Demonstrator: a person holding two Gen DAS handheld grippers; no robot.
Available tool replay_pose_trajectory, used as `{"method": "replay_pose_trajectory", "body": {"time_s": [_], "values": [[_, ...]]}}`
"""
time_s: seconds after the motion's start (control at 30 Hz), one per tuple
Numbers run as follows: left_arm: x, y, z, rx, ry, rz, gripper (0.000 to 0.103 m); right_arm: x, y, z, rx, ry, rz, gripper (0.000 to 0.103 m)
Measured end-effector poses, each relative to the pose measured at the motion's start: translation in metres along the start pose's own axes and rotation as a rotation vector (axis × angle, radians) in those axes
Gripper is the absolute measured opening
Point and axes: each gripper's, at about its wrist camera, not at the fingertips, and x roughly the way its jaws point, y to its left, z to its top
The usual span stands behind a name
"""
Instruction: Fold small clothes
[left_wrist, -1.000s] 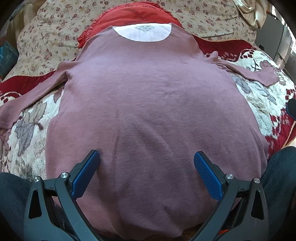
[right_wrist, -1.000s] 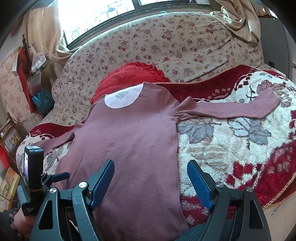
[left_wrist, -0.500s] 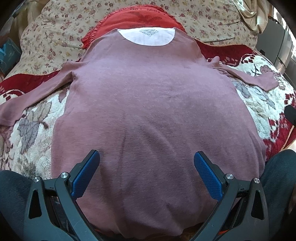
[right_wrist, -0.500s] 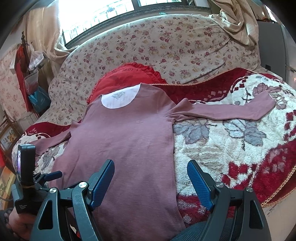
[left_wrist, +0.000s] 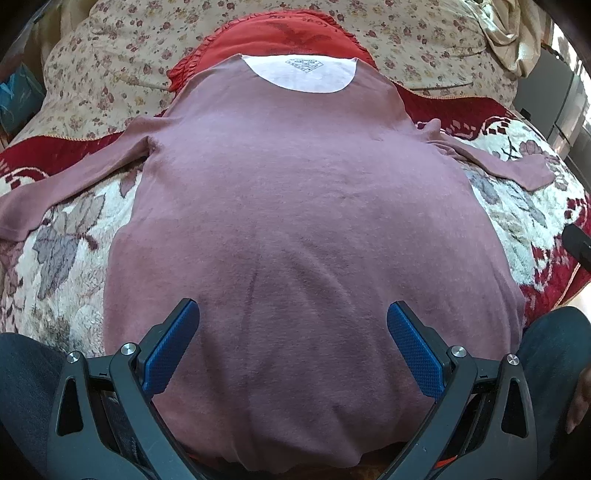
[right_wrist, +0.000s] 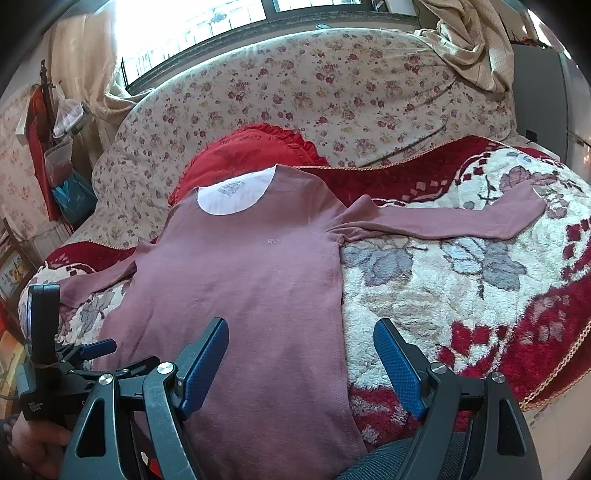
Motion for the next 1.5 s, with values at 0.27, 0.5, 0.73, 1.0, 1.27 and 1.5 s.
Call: {"method": "replay_pose_trajectory", "body": {"time_s": [0.27,0.5,0.73,1.0,1.27,1.5], "values": [[0.0023,0.0006,-0.0008,-0.008,0.014,-0.007,0.102,0.0006,0.0004,0.0005,0.0,0.0,0.001,0.079],[0.0034,0.0014,-0.0005,-0.012,0.019,-0.007,0.102,0.0006,0.001,0.0006,0.001,0.0,-0.001,0.079],[0.0035,0.0015,-0.0004,-0.012,0.019,-0.007,0.102,0.0004,0.0008,0.0008,0.001,0.001,0.0,0.079],[0.0055,0.0013,-0.002,-0.009,0.021,-0.007,0.102,0.0003,0.0012,0.0009,0.0,0.0,0.0,0.079],[0.0055,0.0014,-0.0019,-0.009,0.022,-0.006,0.102,0.0002,0.0017,0.0011,0.001,0.0,0.0,0.079],[0.0061,0.0014,-0.0024,-0.008,0.021,-0.006,0.102,0.0001,0.0018,0.0012,0.001,0.0,-0.001,0.079]]}}
